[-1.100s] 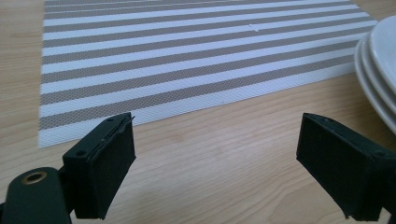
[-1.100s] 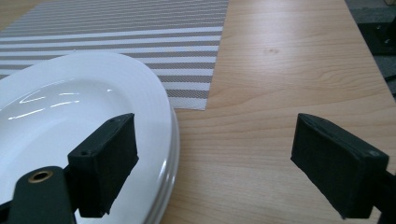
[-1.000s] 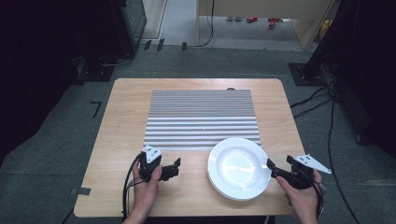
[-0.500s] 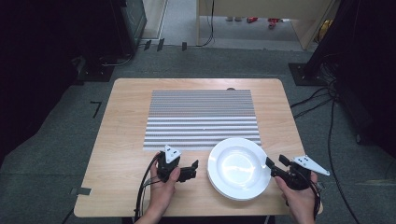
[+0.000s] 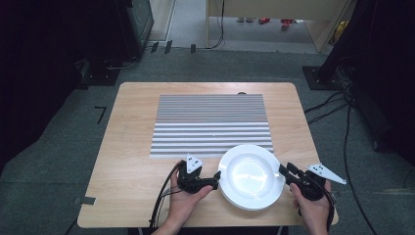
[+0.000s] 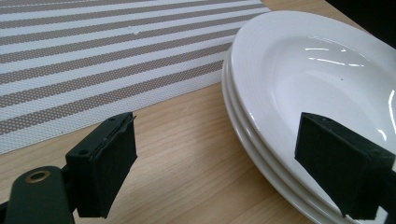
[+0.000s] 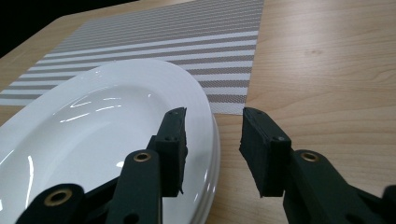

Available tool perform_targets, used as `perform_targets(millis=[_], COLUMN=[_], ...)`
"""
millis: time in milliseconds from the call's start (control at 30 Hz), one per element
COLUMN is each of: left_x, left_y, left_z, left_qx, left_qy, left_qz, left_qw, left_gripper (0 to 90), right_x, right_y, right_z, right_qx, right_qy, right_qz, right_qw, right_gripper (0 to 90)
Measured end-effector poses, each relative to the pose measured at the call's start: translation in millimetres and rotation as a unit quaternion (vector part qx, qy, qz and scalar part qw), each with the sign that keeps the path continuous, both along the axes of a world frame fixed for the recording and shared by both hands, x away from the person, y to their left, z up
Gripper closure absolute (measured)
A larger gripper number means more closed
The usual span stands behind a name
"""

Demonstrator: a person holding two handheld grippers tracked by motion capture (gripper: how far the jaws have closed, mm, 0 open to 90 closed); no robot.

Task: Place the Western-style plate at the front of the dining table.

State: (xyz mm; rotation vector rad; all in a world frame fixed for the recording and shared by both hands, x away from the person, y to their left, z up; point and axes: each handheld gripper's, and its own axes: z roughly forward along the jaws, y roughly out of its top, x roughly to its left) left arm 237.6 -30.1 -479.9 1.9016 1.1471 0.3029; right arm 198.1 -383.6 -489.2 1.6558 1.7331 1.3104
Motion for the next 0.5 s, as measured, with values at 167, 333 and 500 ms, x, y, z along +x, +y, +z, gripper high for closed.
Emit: perform_targets(millis=[167,333,500], left_x=[-3.6,-6.9,-8.9], left_y=[-5.7,-11.4,-16.3], left_z=[-2.6,-6.4,-10.2], left_qx=[-0.008,-0.01,-0.014], left_qy=[0.004,0.007,0.011], left_qz=[-0.016,-0.032,-0.042], left_qw=[0.9998,0.9994,0.999], left_gripper=[13.7,14.4,19.5], right_x=[1.2,0.5,0.8], right_y=[2.1,4.3,0.9], right_z=[-2.6,-3.5,-4.3], right_qx=[0.01,0.023,0.034], right_qy=[0.023,0.02,0.02], right_qz=[0.013,0.013,0.019], right_qw=[0.9996,0.9994,0.9991], right_gripper=[63.5,66.0,72.6])
